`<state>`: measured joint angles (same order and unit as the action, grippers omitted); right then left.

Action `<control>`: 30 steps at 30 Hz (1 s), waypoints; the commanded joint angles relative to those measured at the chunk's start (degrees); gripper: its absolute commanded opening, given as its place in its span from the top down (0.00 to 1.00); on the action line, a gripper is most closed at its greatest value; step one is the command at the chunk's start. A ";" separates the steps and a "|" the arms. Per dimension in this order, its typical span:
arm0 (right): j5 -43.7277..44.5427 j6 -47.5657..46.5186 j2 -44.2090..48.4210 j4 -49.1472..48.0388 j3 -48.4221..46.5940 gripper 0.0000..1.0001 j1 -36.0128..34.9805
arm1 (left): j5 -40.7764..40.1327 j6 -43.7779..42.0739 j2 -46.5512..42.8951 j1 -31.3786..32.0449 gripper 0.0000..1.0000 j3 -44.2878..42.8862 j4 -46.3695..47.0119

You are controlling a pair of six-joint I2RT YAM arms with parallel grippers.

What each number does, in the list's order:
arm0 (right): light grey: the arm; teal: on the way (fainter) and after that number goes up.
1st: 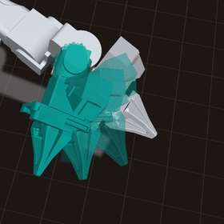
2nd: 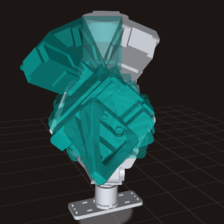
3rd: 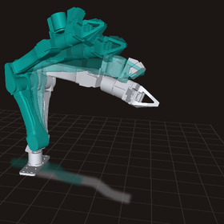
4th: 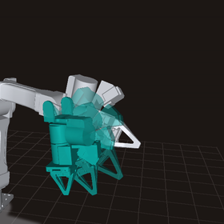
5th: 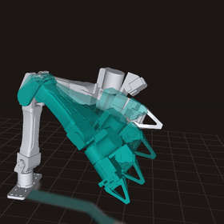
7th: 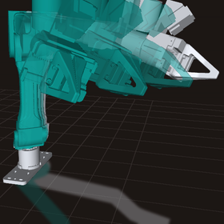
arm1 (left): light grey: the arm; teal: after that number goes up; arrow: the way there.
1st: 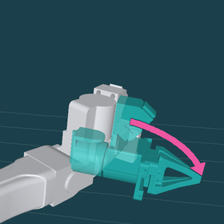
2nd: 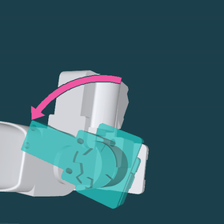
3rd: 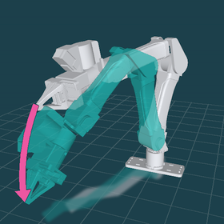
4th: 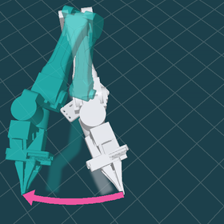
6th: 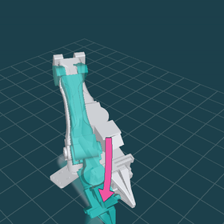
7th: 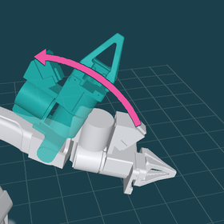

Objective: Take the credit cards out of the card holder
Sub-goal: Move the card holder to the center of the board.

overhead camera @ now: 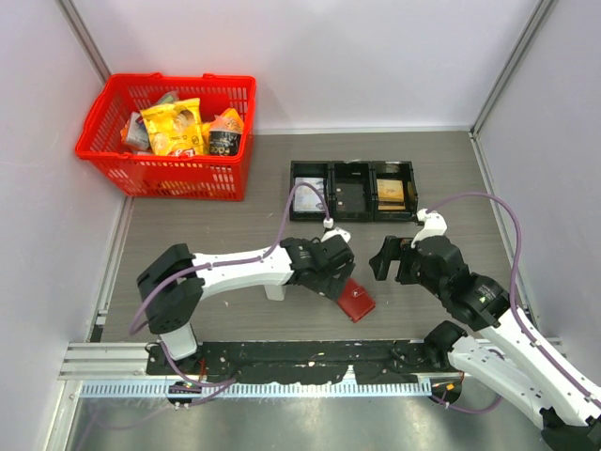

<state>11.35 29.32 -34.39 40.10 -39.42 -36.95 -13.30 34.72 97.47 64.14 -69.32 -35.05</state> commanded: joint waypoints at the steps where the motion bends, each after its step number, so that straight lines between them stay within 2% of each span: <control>1: 2.44 1.00 0.64 -1.16 -0.40 0.00 0.04 | -6.21 0.35 2.54 0.81 0.00 -3.36 -4.50; 10: 3.06 0.83 -0.06 -1.42 -0.57 0.00 0.12 | -5.42 0.35 6.76 2.83 0.00 -4.86 -8.72; 25: 3.06 1.00 -0.50 -1.95 -0.40 0.00 0.04 | -12.01 -0.88 11.42 5.65 0.00 -7.32 -16.54; 30: 3.67 1.09 0.46 -1.60 -0.66 0.00 0.12 | -11.22 -0.71 12.83 5.65 0.00 -6.97 -16.20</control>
<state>13.08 29.76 -34.76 40.36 -39.42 -36.97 -22.85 34.09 109.14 69.65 -75.26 -49.56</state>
